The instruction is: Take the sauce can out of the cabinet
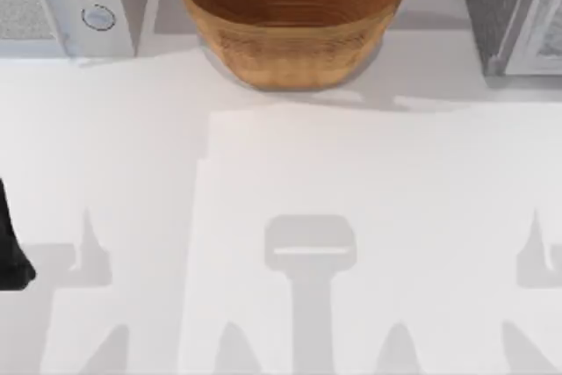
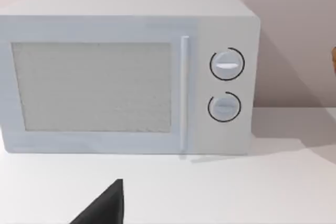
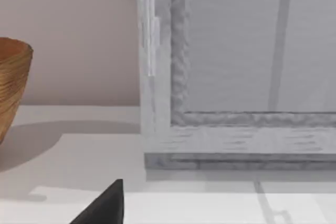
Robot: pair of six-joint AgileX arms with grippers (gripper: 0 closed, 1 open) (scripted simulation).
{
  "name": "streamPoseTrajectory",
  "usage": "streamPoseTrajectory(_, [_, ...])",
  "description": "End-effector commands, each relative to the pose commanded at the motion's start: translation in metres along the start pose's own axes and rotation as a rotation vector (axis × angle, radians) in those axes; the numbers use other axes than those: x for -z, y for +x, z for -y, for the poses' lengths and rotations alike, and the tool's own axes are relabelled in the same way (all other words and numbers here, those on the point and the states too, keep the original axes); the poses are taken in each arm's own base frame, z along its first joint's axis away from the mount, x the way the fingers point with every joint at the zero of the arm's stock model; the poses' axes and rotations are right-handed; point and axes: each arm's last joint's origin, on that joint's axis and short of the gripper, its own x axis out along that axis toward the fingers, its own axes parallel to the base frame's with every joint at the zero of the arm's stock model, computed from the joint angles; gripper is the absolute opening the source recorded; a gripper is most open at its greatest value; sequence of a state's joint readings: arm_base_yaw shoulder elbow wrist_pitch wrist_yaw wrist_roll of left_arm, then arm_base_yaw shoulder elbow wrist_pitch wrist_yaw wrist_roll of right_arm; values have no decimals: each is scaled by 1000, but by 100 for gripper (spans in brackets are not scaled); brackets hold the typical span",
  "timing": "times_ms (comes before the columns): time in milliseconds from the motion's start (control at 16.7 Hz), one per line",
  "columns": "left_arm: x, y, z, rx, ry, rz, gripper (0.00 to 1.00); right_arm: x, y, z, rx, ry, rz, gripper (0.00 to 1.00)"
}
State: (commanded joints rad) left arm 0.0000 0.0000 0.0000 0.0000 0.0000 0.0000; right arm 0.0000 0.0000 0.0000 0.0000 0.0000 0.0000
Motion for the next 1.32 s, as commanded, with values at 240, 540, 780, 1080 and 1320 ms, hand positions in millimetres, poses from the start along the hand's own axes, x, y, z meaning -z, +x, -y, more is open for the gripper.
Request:
streamPoseTrajectory(240, [0, 0, 0, 0, 0, 0, 100, -8, 0, 0, -1, 1, -1, 100])
streamPoseTrajectory(540, [0, 0, 0, 0, 0, 0, 100, -73, 4, -3, -2, 1, -15, 100])
streamPoseTrajectory(780, [0, 0, 0, 0, 0, 0, 100, -154, 23, -9, -2, -2, -28, 100])
streamPoseTrajectory(1080, [0, 0, 0, 0, 0, 0, 100, -255, 69, -21, -2, -5, -26, 100])
streamPoseTrajectory(1320, [0, 0, 0, 0, 0, 0, 100, -312, 110, -34, -2, -4, -13, 100])
